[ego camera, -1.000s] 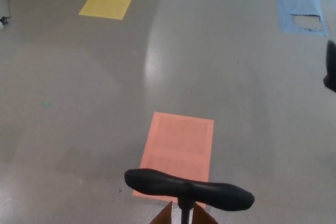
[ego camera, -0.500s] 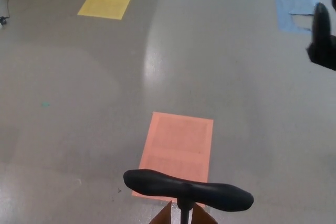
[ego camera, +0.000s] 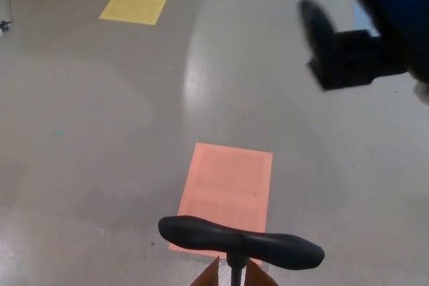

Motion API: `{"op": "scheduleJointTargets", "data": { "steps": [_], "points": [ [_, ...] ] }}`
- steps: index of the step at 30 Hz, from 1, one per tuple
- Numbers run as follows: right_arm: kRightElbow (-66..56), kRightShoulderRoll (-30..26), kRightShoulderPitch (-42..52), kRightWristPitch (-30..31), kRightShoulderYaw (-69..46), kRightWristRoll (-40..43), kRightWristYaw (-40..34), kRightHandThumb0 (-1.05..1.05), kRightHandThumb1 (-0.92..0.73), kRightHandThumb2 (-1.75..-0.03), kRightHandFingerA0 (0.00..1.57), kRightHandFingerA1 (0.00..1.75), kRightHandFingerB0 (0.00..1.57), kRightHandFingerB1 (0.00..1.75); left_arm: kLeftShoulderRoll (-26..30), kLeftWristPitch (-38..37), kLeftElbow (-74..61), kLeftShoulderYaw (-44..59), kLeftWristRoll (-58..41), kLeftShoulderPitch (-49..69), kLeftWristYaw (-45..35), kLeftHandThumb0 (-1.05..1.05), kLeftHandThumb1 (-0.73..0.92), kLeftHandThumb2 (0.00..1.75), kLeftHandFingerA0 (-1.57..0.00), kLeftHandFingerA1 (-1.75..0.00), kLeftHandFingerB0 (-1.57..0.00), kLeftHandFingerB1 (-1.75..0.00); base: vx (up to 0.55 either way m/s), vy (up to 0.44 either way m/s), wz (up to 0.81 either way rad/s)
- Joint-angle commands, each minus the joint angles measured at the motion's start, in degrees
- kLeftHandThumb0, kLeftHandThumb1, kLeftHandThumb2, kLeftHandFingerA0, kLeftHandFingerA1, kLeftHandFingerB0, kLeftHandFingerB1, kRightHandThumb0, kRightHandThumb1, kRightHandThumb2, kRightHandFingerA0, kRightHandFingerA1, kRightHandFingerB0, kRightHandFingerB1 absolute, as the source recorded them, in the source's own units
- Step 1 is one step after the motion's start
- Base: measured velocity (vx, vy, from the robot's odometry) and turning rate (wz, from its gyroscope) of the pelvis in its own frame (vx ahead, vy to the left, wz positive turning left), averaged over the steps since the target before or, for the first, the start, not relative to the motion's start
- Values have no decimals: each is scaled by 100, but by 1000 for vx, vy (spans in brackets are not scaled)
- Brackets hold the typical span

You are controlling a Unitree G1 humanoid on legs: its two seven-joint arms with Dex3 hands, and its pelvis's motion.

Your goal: An air pump is kept on top of a storage box on the floor and the robot uses its right hand to press down on the handle of the pump to compress it

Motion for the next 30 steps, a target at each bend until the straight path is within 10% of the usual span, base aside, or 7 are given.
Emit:
{"op": "scheduleJointTargets", "data": {
  "steps": [1, 13, 15, 17, 19, 20, 30],
  "points": [
    [-2150, -865, -1477, 1700, 1170, 950, 2185, -94, -83, -118, 0, 10, 0, 9, 235, -945, 5, 174, -191, 189, -392, -63, 71, 110, -34, -52, -36, -51, 0, 0, 0],
    [-2307, -922, -1781, 2178, 1236, 1091, 2139, -94, -83, -118, 0, 10, 0, 9, 226, -1006, 45, 232, -188, 175, -423, -63, 71, 110, -34, -52, -36, -51, 0, 0, 0],
    [-1069, -813, -785, 1804, 3235, -432, 2123, -96, -86, -124, 0, 8, 0, 6, 76, -1310, 76, 1183, -1443, 227, -2646, -51, 92, 78, 0, -24, -6, -28, 0, 0, 0],
    [-809, -817, -596, 1728, 3549, -678, 2056, -95, -85, -123, 0, 9, 0, 7, 288, -457, 222, -28, 221, 82, -9, -92, 87, 121, -6, -11, -7, -14, 0, 0, 0],
    [-553, -838, -398, 1607, 3668, -819, 1933, -92, -84, -122, 0, 11, 0, 10, 270, -709, 214, 148, -2, 107, -311, -82, 92, 75, -9, -27, -7, -23, 0, 0, 0],
    [-422, -842, -297, 1585, 3730, -864, 1870, -91, -83, -121, 0, 11, 0, 10, 266, -635, 223, 174, -37, 90, -319, -75, 76, 116, 0, -29, 0, -24, 0, 0, 0],
    [119, -699, 179, 1452, 4466, -1768, 1481, -89, -83, -120, 0, 13, 0, 12, 214, -641, 258, 197, -88, 132, -357, -85, 79, 92, -10, -29, -7, -22, 0, 0, 0]
  ]
}}
